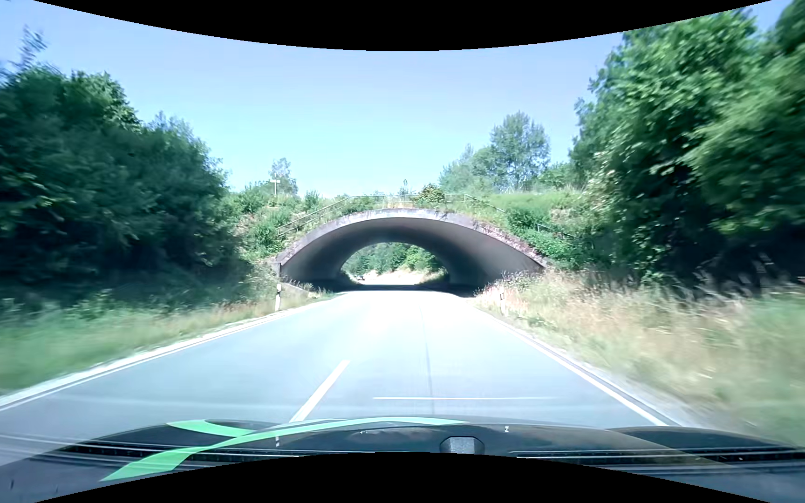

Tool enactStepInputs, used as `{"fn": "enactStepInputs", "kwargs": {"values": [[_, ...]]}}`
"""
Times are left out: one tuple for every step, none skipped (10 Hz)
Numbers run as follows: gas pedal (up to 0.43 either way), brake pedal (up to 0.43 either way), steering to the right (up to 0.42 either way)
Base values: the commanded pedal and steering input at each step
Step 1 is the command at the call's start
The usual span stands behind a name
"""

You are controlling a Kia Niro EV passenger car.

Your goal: Follow the waypoints while adhering to traffic rules and regulations

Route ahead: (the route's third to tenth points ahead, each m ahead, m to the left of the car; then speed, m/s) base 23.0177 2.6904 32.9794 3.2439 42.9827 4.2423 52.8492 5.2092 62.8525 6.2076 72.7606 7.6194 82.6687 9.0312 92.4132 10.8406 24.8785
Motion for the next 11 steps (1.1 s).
{"fn": "enactStepInputs", "kwargs": {"values": [[0.287, 0.000, -0.015], [0.287, 0.000, -0.014], [0.260, 0.000, -0.015], [0.228, 0.000, -0.015], [0.228, 0.000, -0.014], [0.228, 0.000, -0.015], [0.248, 0.000, -0.015], [0.268, 0.000, -0.015], [0.280, 0.000, -0.015], [0.280, 0.000, -0.015], [0.280, 0.000, -0.014]]}}
